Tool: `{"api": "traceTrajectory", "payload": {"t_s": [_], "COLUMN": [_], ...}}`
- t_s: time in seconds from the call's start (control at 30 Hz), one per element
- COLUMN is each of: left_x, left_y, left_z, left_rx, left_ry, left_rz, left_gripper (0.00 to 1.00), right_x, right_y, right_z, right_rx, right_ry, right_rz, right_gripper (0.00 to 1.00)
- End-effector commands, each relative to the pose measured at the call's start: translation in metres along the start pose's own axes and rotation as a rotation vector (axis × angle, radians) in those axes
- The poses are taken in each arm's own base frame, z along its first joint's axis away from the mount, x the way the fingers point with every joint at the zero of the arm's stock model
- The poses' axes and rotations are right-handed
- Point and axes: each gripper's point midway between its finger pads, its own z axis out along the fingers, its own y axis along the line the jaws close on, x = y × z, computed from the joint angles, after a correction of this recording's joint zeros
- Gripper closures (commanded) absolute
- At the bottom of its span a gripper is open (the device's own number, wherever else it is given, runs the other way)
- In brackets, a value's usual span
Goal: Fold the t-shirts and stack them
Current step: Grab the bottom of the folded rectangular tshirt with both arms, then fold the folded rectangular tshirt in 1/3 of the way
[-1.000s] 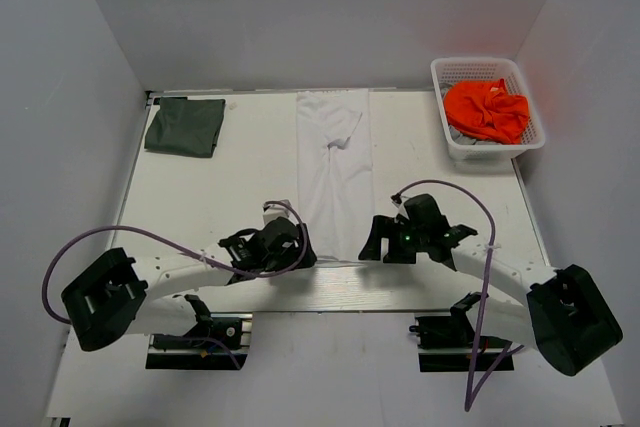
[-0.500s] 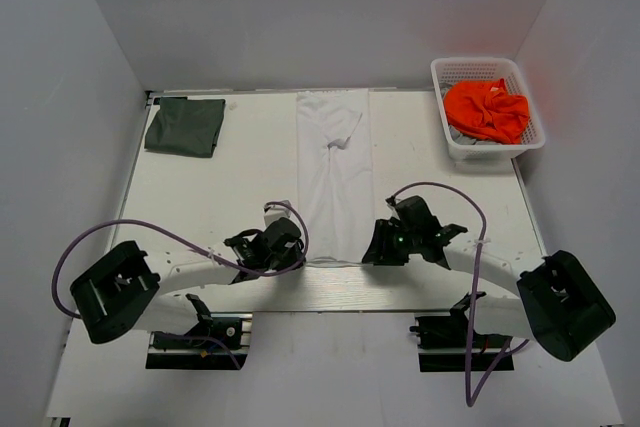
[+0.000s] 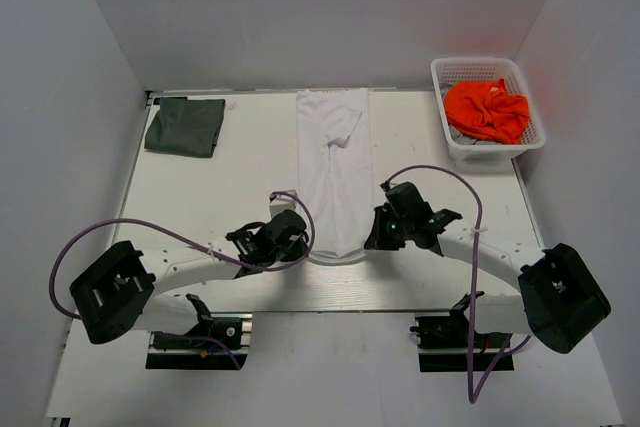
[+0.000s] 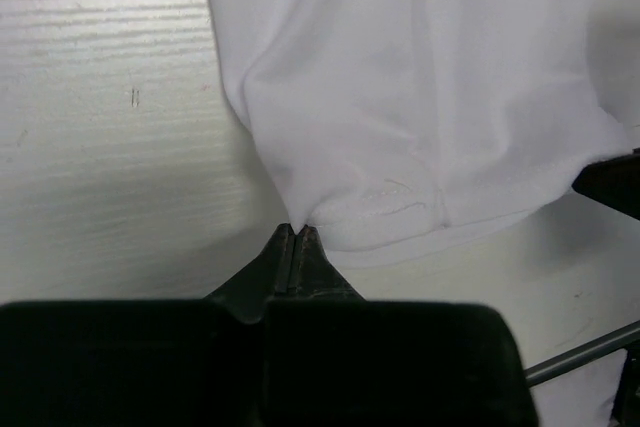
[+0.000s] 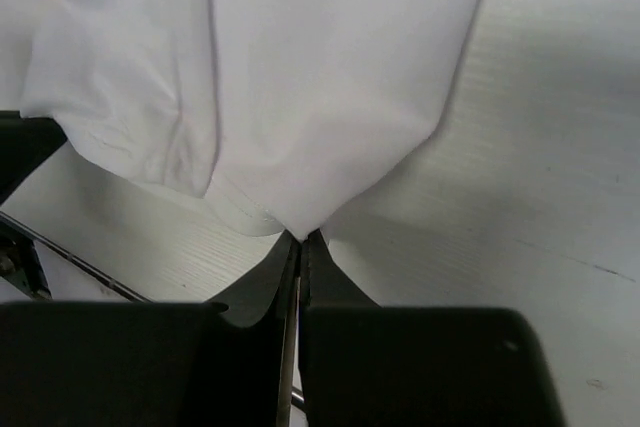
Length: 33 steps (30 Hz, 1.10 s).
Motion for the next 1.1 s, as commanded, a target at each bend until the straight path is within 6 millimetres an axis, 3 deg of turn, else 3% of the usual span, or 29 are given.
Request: {"api": "traceTrajectory", "payload": {"t_s": [0.0, 0.13, 0.2, 0.3, 0.37, 0.4, 0.47, 0.5, 0.53, 0.73, 0.8, 0.83, 1.07], "left_x": [-0.04, -0.073, -0.092, -0.112, -0.132, -0.132, -0.156, -0.161, -0.174, -0.227, -0.239, -0.247, -0.272], "left_y": [-0.018, -0.021, -0.025, -0.026, -0.025, -0.019, -0.021, -0.019, -0.014, -0.021, -0.016, -0.016, -0.007], "left_z": [-0.016, -0.025, -0.024, -0.01, -0.005, 0.006, 0.008, 0.009, 0.011, 0.033, 0.043, 0.047, 0.078], "left_rx": [0.024, -0.017, -0.057, -0.134, -0.197, -0.244, -0.264, -0.274, -0.282, -0.258, -0.272, -0.273, -0.26], "left_ry": [-0.113, -0.216, -0.266, -0.286, -0.304, -0.287, -0.317, -0.321, -0.342, -0.419, -0.437, -0.451, -0.46], "left_rz": [-0.01, -0.033, -0.011, 0.01, 0.002, 0.013, -0.02, -0.015, -0.015, 0.006, 0.03, 0.032, 0.057], "left_gripper": [1.0, 1.0, 1.0, 1.0, 1.0, 1.0, 1.0, 1.0, 1.0, 1.0, 1.0, 1.0, 1.0], "right_x": [-0.032, -0.062, -0.088, -0.122, -0.134, -0.153, -0.16, -0.177, -0.182, -0.237, -0.238, -0.253, -0.275], "right_y": [0.012, 0.017, 0.016, 0.02, 0.021, 0.029, 0.023, 0.031, 0.025, 0.039, 0.024, 0.032, 0.017], "right_z": [-0.011, -0.015, -0.02, -0.028, -0.024, -0.031, -0.021, -0.026, -0.021, -0.007, 0.008, 0.002, 0.022], "right_rx": [0.014, 0.044, 0.109, 0.161, 0.177, 0.179, 0.212, 0.209, 0.23, 0.211, 0.253, 0.235, 0.231], "right_ry": [-0.097, -0.172, -0.252, -0.343, -0.361, -0.405, -0.392, -0.427, -0.42, -0.477, -0.434, -0.461, -0.447], "right_rz": [-0.032, -0.032, -0.036, -0.041, -0.045, -0.058, -0.065, -0.068, -0.07, -0.049, -0.029, -0.024, 0.004], "right_gripper": [1.0, 1.0, 1.0, 1.0, 1.0, 1.0, 1.0, 1.0, 1.0, 1.0, 1.0, 1.0, 1.0]}}
